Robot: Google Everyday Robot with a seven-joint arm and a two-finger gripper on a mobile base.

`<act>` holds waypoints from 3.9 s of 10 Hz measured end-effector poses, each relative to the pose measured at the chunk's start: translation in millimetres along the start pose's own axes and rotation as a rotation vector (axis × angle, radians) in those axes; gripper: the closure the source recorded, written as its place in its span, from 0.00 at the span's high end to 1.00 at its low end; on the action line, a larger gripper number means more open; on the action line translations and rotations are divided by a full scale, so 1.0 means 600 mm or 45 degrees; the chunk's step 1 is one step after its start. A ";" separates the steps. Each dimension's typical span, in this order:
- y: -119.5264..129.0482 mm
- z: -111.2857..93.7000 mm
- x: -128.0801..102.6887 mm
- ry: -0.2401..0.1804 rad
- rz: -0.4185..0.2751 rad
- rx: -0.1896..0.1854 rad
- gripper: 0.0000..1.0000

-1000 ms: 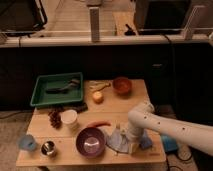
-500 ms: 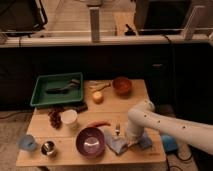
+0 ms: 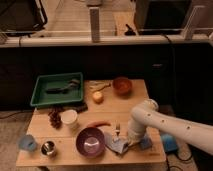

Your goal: Place towel in paper cup

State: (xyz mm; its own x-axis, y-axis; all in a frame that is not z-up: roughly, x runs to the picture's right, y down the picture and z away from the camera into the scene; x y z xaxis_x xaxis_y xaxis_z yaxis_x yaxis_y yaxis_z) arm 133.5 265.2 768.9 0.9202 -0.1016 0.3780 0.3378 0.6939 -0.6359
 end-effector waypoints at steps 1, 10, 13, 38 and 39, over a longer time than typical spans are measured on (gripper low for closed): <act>-0.009 -0.031 -0.003 -0.034 0.000 0.022 0.00; -0.159 -0.132 -0.217 -0.237 -0.338 0.103 0.00; -0.206 -0.116 -0.331 -0.225 -0.529 0.094 0.00; -0.377 -0.195 -0.451 -0.198 -0.628 0.147 0.00; -0.381 -0.194 -0.450 -0.186 -0.621 0.151 0.00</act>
State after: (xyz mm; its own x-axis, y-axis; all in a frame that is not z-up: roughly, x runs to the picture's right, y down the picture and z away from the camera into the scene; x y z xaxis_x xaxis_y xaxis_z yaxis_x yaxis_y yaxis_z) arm -169.5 50.9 733.8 0.6215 -0.3385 0.7065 0.6879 0.6674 -0.2853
